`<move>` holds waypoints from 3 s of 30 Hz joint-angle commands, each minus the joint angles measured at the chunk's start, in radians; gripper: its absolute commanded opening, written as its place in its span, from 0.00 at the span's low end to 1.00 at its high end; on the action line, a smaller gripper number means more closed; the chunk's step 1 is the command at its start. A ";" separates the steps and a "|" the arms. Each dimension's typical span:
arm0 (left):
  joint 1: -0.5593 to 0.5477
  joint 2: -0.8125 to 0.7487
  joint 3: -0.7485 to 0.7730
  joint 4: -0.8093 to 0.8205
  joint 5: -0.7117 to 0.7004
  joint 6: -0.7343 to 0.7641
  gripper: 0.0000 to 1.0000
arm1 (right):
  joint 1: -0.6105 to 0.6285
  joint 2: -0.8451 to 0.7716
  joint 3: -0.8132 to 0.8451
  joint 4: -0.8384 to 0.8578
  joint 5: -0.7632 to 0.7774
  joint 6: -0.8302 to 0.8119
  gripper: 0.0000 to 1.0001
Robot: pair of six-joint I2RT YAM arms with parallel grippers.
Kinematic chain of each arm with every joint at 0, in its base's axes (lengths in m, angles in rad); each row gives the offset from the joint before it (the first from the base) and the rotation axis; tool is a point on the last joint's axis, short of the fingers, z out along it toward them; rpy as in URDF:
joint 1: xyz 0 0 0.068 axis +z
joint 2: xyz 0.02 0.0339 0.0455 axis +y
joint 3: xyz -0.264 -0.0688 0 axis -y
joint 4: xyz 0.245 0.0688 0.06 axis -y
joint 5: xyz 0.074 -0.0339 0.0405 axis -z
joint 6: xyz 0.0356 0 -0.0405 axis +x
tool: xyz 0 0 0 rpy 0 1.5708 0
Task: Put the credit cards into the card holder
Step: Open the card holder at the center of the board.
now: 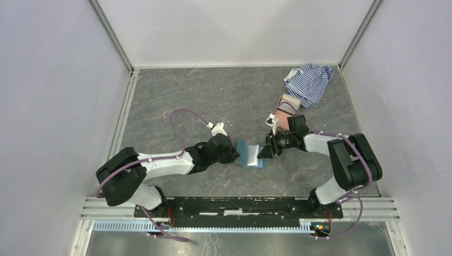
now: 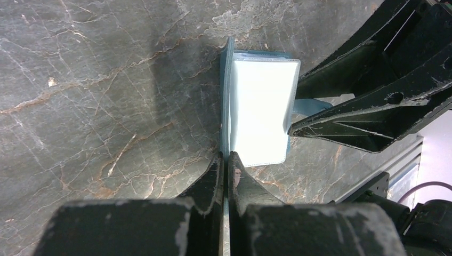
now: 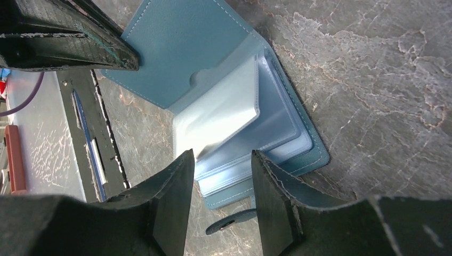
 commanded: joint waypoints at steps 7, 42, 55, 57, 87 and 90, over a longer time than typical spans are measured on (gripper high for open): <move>0.046 0.005 -0.027 -0.042 0.002 -0.019 0.34 | 0.009 0.012 0.028 0.019 -0.008 0.006 0.49; 0.067 -0.157 0.141 0.198 0.453 0.156 0.38 | 0.011 -0.054 0.032 0.019 -0.053 -0.010 0.40; 0.013 -0.030 0.094 0.238 0.401 0.201 0.42 | 0.010 -0.019 -0.002 0.180 -0.207 0.149 0.41; 0.010 -0.012 0.090 0.243 0.397 0.203 0.42 | 0.010 -0.017 -0.002 0.175 -0.185 0.149 0.41; 0.039 0.188 0.111 0.076 0.206 0.310 0.44 | 0.009 0.020 0.020 0.096 -0.073 0.093 0.39; 0.071 0.222 0.094 0.150 0.299 0.309 0.49 | 0.009 0.035 0.017 0.116 -0.106 0.114 0.40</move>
